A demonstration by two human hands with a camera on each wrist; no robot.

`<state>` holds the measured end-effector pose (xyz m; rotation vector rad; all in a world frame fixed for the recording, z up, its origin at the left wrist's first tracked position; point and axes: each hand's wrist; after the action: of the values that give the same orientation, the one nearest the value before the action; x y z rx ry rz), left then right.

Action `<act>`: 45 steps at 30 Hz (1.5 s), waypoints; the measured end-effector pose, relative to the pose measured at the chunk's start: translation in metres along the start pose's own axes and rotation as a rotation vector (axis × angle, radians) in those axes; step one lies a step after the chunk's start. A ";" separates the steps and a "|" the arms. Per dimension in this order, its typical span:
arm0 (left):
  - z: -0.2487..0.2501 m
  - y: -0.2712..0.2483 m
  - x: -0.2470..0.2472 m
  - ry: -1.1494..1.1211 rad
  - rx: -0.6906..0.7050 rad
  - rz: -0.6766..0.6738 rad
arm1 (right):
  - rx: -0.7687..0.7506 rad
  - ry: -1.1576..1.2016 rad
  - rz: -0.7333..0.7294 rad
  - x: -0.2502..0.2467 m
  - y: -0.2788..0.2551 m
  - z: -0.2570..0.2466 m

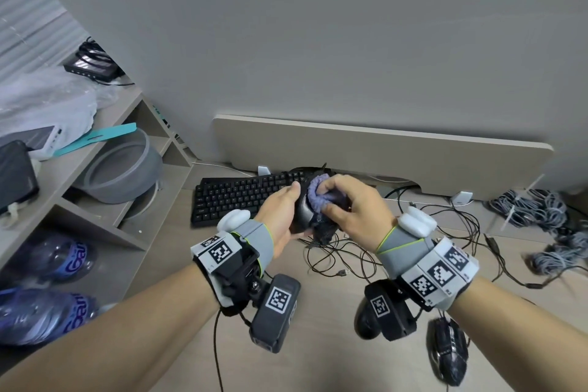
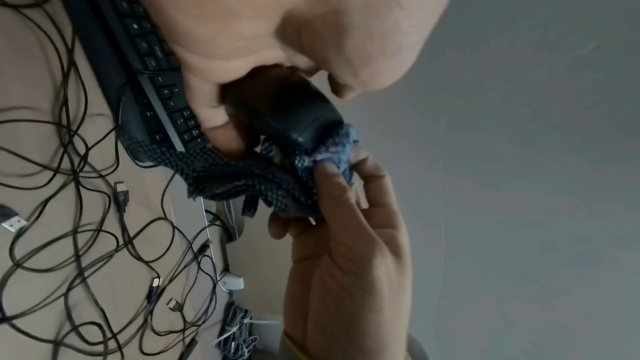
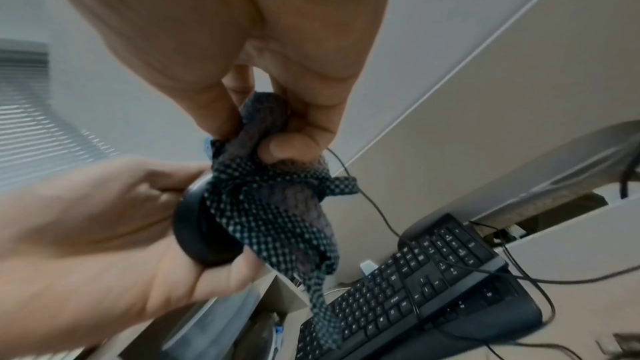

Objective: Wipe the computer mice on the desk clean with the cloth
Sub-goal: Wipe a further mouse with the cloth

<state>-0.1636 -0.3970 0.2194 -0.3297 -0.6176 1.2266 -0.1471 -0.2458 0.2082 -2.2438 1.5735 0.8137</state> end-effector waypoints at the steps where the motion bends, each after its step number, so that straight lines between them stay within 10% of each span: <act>1: -0.001 0.000 -0.001 0.033 0.016 0.000 | -0.036 -0.057 -0.033 0.003 -0.004 -0.004; 9: -0.005 -0.002 -0.002 0.164 0.046 -0.010 | 0.067 -0.138 0.127 -0.013 0.007 0.001; 13: -0.001 -0.001 -0.003 0.151 0.074 0.012 | -0.107 -0.169 -0.094 0.007 -0.011 -0.020; 18: -0.006 -0.004 -0.005 0.160 0.048 0.016 | -0.020 -0.155 0.037 -0.005 0.001 -0.005; 22: -0.007 -0.005 -0.003 0.179 0.068 -0.006 | -0.106 -0.195 -0.159 0.006 -0.011 -0.022; 26: -0.008 -0.005 -0.005 0.175 0.043 0.006 | -0.012 -0.192 0.045 -0.008 0.000 -0.012; 30: -0.006 -0.003 -0.005 0.171 0.066 0.001 | -0.113 -0.191 -0.145 0.007 -0.011 -0.024; 34: -0.008 -0.004 -0.004 0.189 0.062 0.001 | -0.012 -0.182 0.077 -0.007 0.001 -0.012; 39: -0.010 -0.005 -0.007 0.238 0.109 -0.002 | -0.116 -0.227 -0.145 0.010 -0.016 -0.024; 45: -0.010 -0.005 -0.007 0.323 0.168 0.031 | 0.056 -0.167 0.111 -0.012 0.001 -0.007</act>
<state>-0.1549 -0.4041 0.2128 -0.3868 -0.2302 1.2135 -0.1491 -0.2402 0.2211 -2.0086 1.6322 0.9480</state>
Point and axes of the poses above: each hand's wrist, its own y-axis towards the middle knuckle, its own x-axis out of the palm, z = x × y, and after that the axes turned 14 degrees about -z, right-handed
